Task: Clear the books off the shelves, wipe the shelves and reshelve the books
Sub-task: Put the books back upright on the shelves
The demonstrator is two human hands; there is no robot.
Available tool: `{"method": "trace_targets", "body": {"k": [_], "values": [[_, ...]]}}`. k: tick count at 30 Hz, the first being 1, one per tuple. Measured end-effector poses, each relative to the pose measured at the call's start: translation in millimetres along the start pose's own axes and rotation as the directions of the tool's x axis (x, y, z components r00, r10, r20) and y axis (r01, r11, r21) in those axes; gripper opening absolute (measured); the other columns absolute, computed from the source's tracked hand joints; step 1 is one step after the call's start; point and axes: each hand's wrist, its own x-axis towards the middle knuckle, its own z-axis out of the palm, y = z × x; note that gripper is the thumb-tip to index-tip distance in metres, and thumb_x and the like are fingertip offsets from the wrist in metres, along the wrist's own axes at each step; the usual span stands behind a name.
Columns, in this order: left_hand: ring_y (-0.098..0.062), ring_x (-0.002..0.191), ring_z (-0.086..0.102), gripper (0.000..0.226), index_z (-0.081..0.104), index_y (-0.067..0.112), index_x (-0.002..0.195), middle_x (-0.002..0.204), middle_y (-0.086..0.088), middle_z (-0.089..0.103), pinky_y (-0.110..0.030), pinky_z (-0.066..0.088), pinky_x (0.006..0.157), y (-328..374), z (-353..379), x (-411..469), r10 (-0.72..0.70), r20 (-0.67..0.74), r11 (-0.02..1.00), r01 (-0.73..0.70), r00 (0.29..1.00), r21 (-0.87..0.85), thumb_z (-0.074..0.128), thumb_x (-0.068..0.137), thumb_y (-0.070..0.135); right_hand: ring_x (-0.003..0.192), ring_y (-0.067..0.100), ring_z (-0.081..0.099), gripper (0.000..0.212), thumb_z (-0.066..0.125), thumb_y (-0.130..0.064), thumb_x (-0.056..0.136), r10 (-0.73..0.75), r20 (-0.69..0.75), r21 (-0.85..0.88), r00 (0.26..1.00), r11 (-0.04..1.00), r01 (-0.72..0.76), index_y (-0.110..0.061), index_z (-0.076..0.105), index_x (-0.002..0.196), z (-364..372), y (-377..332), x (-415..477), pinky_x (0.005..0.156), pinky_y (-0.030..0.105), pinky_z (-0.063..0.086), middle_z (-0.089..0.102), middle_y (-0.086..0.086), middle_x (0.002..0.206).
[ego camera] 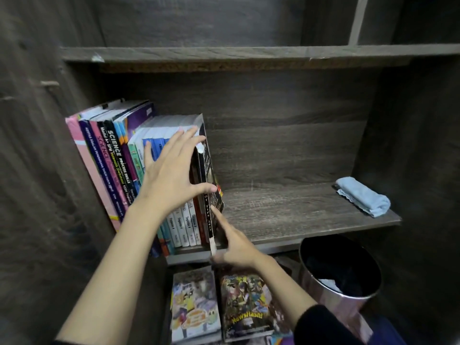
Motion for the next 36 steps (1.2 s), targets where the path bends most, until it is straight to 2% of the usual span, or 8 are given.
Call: {"method": "trace_targets", "body": {"k": [3,6,8,12,17,22,29,36], "values": [[-0.007,0.144,0.009,0.106,0.024,0.029,0.146,0.157,0.013,0.015,-0.05,0.007,0.112,1.0,-5.1,0.8,-0.005,-0.003,1.0,0.005,1.0,0.024,0.074,0.06,0.062,0.139,0.025,0.032,0.102,0.082,-0.022,0.072,0.078,-0.049,0.006,0.996,0.997,-0.078,-0.042,0.015,0.147,2.1,7.7,6.3,0.113,0.041,0.03,0.035,0.004,0.152],[-0.009,0.138,0.024,0.101,0.03,0.026,0.144,0.152,0.012,0.026,-0.044,0.016,0.104,0.0,-5.9,2.8,0.011,-0.068,0.992,-0.002,0.998,0.129,0.074,0.06,0.061,0.123,0.024,0.052,0.077,0.084,-0.023,0.069,0.124,-0.144,0.005,0.982,0.992,-0.125,-0.022,0.043,0.134,7.0,10.6,11.1,0.103,0.034,0.042,0.056,0.009,0.132],[-0.012,0.133,0.031,0.097,0.034,0.026,0.142,0.148,0.012,0.031,-0.042,0.019,0.1,0.3,-5.2,7.0,0.005,-0.091,0.988,0.01,0.996,0.156,0.074,0.06,0.061,0.119,0.022,0.056,0.07,0.084,-0.021,0.069,0.142,-0.18,0.019,0.973,0.99,-0.141,-0.011,0.052,0.13,7.3,10.3,13.6,0.102,0.033,0.044,0.061,0.009,0.128],[-0.016,0.128,0.034,0.095,0.038,0.025,0.141,0.145,0.009,0.035,-0.043,0.022,0.098,-0.1,-0.2,9.9,0.004,-0.124,0.988,0.015,0.992,0.151,0.076,0.06,0.058,0.117,0.022,0.058,0.072,0.086,-0.019,0.067,0.171,-0.189,-0.002,0.967,0.985,-0.174,-0.008,0.055,0.13,5.3,9.1,21.0,0.099,0.031,0.046,0.063,0.009,0.126],[-0.017,0.14,0.021,0.096,0.034,0.027,0.142,0.158,0.007,0.013,-0.046,0.016,0.105,-4.9,6.3,10.1,-0.012,-0.103,0.989,0.027,0.995,0.144,0.077,0.061,0.056,0.115,0.019,0.059,0.072,0.087,-0.021,0.065,0.193,-0.202,-0.033,0.96,0.979,-0.203,-0.01,0.057,0.129,4.9,9.2,25.0,0.098,0.03,0.046,0.064,0.006,0.125],[-0.016,0.136,0.025,0.093,0.034,0.028,0.141,0.151,0.009,0.029,-0.046,0.018,0.104,-6.6,11.3,12.0,-0.02,-0.131,0.984,0.042,0.991,0.171,0.076,0.063,0.056,0.129,0.018,0.049,0.071,0.08,-0.021,0.076,0.198,-0.097,0.0,0.975,0.98,-0.199,-0.012,0.048,0.139,4.3,10.5,19.5,0.111,0.031,0.036,0.051,0.003,0.14],[-0.019,0.132,0.031,0.09,0.039,0.026,0.139,0.147,0.006,0.035,-0.047,0.02,0.102,-4.4,12.7,13.0,-0.02,-0.168,0.985,0.049,0.986,0.168,0.078,0.062,0.053,0.129,0.021,0.049,0.059,0.068,-0.029,0.087,0.206,-0.186,-0.118,0.961,0.966,-0.23,-0.023,0.045,0.141,12.1,3.3,17.5,0.107,0.037,0.04,0.052,0.002,0.14],[-0.019,0.132,0.031,0.086,0.04,0.025,0.137,0.146,0.004,0.036,-0.046,0.019,0.102,-2.7,16.4,12.6,-0.03,-0.191,0.985,0.062,0.981,0.164,0.078,0.064,0.051,0.125,0.024,0.051,0.052,0.058,-0.026,0.093,0.199,-0.258,-0.183,0.946,0.951,-0.25,-0.025,0.043,0.142,14.5,-5.7,12.4,0.101,0.033,0.042,0.055,0.004,0.137]]}}
